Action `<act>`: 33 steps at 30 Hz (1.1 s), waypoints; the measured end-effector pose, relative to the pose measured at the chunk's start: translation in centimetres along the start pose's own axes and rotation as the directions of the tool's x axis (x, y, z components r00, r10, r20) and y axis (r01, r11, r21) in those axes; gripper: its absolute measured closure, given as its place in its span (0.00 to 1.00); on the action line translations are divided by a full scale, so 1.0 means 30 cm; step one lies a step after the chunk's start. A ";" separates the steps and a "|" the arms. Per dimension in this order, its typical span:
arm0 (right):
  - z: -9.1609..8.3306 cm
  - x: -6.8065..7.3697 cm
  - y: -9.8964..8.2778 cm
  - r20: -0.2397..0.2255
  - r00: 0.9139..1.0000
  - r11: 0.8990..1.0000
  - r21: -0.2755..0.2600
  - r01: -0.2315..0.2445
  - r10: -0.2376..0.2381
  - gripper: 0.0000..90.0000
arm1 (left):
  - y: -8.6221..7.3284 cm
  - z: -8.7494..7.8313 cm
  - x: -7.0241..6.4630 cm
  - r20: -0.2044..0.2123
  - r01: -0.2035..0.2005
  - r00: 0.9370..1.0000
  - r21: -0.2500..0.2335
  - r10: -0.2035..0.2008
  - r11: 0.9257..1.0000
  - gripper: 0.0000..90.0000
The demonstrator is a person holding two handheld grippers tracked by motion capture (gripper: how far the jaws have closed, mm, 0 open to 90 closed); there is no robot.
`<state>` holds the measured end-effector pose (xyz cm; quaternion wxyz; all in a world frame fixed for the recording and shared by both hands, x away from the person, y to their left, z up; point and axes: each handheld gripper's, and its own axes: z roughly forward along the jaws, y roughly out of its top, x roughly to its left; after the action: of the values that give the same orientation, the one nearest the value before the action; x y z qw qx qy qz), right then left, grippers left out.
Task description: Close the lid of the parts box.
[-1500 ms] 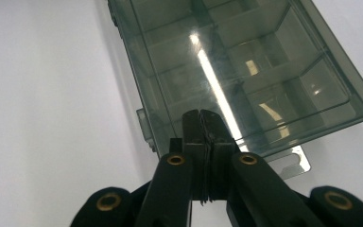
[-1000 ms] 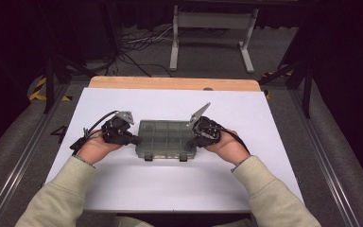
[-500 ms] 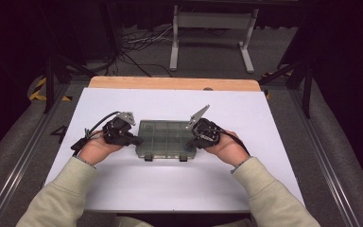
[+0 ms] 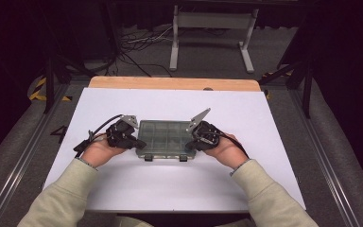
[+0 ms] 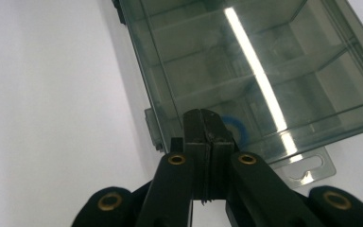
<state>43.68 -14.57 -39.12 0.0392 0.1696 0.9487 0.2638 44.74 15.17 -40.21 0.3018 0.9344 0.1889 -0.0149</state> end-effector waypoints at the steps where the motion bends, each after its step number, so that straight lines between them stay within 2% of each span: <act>1: 0.000 0.002 0.000 0.004 1.000 1.000 -0.003 0.003 -0.003 1.00 | 0.001 0.000 -0.004 -0.010 -0.004 1.000 0.003 0.004 1.000 1.00; 4: -0.001 0.001 -0.002 0.004 1.000 1.000 -0.007 -0.001 0.001 1.00 | 0.000 -0.002 -0.006 -0.017 0.000 1.000 0.001 0.000 1.000 1.00; 7: -0.005 0.001 -0.002 0.013 1.000 1.000 -0.002 0.001 -0.001 1.00 | -0.003 -0.006 -0.008 -0.025 -0.012 1.000 0.004 0.012 1.000 1.00; 10: -0.016 0.006 -0.006 0.019 1.000 0.999 -0.035 0.000 0.000 1.00 | -0.010 -0.012 -0.014 -0.007 -0.005 1.000 -0.043 0.005 0.999 1.00; 13: -0.040 0.014 -0.006 0.027 1.000 0.997 -0.079 -0.001 0.003 0.97 | -0.013 -0.028 -0.030 -0.021 -0.008 1.000 -0.085 0.006 0.996 0.99; 17: -0.065 0.023 -0.010 0.049 0.999 0.994 -0.105 0.001 0.004 0.91 | -0.013 -0.044 -0.046 -0.039 -0.015 0.999 -0.116 0.011 0.993 0.86; 20: -0.098 0.035 -0.015 0.070 0.998 0.989 -0.149 0.006 0.005 0.76 | -0.019 -0.070 -0.065 -0.073 -0.017 0.997 -0.171 0.005 0.985 0.77; 21: -0.106 0.037 -0.018 0.077 0.997 0.987 -0.163 0.007 0.005 0.72 | -0.019 -0.070 -0.065 -0.073 -0.017 0.997 -0.171 0.005 0.985 0.73; 22: -0.114 0.039 -0.020 0.081 0.997 0.984 -0.178 0.005 0.010 0.67 | -0.021 -0.076 -0.067 -0.082 -0.017 0.997 -0.186 0.002 0.982 0.69; 23: -0.122 0.042 -0.023 0.089 0.996 0.981 -0.192 0.008 0.010 0.63 | -0.027 -0.086 -0.073 -0.093 -0.006 0.996 -0.215 -0.014 0.977 0.64; 24: -0.122 0.042 -0.023 0.089 0.996 0.981 -0.192 0.008 0.010 0.63 | -0.027 -0.086 -0.073 -0.093 -0.006 0.996 -0.215 -0.014 0.977 0.60; 25: -0.129 0.044 -0.026 0.093 0.996 0.979 -0.204 0.007 0.013 0.59 | -0.033 -0.093 -0.077 -0.102 0.001 0.994 -0.236 -0.026 0.972 0.60; 26: -0.144 0.050 -0.034 0.103 0.995 0.973 -0.231 0.008 0.016 0.52 | -0.039 -0.101 -0.083 -0.114 0.000 0.993 -0.259 -0.031 0.966 0.54; 27: -0.149 0.051 -0.038 0.111 0.994 0.970 -0.243 0.013 0.015 0.48 | -0.039 -0.101 -0.083 -0.114 0.000 0.993 -0.259 -0.031 0.966 0.51; 28: -0.157 0.054 -0.044 0.117 0.993 0.966 -0.257 0.012 0.019 0.44 | -0.048 -0.111 -0.091 -0.129 -0.008 0.991 -0.287 -0.031 0.958 0.49; 29: -0.162 0.056 -0.049 0.120 0.992 0.964 -0.265 0.009 0.024 0.42 | -0.048 -0.111 -0.091 -0.129 -0.008 0.991 -0.287 -0.031 0.958 0.46; 30: -0.170 0.058 -0.055 0.125 0.992 0.961 -0.278 0.007 0.029 0.39 | -0.057 -0.122 -0.099 -0.140 -0.007 0.989 -0.323 -0.040 0.947 0.43; 31: -0.178 0.059 -0.063 0.132 0.991 0.956 -0.292 0.005 0.035 0.37 | -0.057 -0.122 -0.099 -0.140 -0.007 0.989 -0.323 -0.040 0.947 0.40; 32: -0.178 0.059 -0.063 0.132 0.991 0.956 -0.292 0.005 0.035 0.37 | -0.064 -0.129 -0.104 -0.147 -0.010 0.988 -0.348 -0.044 0.938 0.40; 33: -0.192 0.062 -0.075 0.142 0.989 0.950 -0.311 0.004 0.042 0.34 | -0.068 -0.132 -0.106 -0.155 -0.010 0.987 -0.360 -0.050 0.933 0.34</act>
<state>40.33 -18.55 -35.32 0.1325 0.1892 0.8883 0.3969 40.70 17.86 -37.66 0.4512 0.8594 0.2218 0.0927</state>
